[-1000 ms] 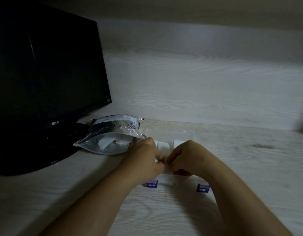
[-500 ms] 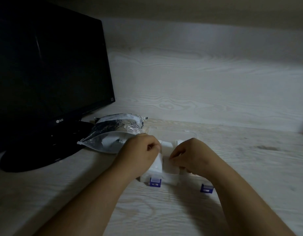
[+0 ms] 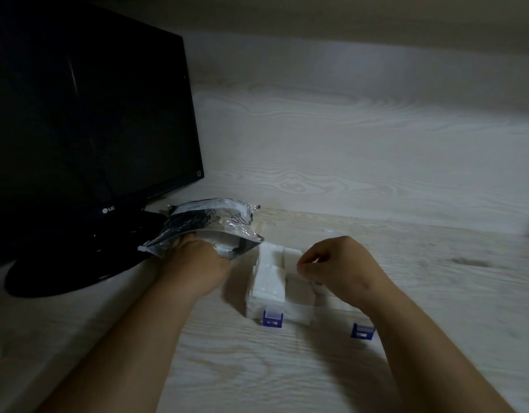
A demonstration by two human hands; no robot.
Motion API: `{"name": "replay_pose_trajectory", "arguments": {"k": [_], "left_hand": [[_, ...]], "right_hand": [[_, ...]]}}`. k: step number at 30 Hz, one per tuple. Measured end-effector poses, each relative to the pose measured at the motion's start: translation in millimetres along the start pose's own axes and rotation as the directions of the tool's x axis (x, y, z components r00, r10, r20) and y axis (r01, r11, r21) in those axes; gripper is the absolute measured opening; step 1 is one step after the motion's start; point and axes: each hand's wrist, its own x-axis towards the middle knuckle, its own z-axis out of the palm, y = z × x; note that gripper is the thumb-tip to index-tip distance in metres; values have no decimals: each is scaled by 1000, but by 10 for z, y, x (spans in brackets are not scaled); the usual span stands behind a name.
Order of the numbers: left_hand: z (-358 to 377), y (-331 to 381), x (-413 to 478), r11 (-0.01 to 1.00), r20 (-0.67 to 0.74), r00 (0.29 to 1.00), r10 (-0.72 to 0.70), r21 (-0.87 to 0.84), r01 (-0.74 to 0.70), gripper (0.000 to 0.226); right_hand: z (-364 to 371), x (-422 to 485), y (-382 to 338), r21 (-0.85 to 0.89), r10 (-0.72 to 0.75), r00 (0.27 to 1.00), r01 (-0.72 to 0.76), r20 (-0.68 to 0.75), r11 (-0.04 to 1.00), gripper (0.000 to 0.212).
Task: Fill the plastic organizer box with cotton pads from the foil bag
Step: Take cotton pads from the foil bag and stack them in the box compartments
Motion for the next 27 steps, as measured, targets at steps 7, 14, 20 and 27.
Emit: {"name": "replay_pose_trajectory", "arguments": {"k": [7,14,20,27], "left_hand": [[76,-44,60,987,71,997,10,161,-21,65],[24,-11,-14,968,11,1000,22,250,-24,58],[-127,159,-172,966,-207,973,103,252,-49,27],[-147,242,-250,964,-315,937,148,-167,-209,27]], "right_hand": [[10,5,15,-5,4,1000,-4,-2,1000,9],[22,6,23,4,-5,1000,5,-14,1000,7],[27,19,18,4,-4,1000,4,-20,1000,8],[8,11,13,55,10,999,-8,-43,998,7]]}}
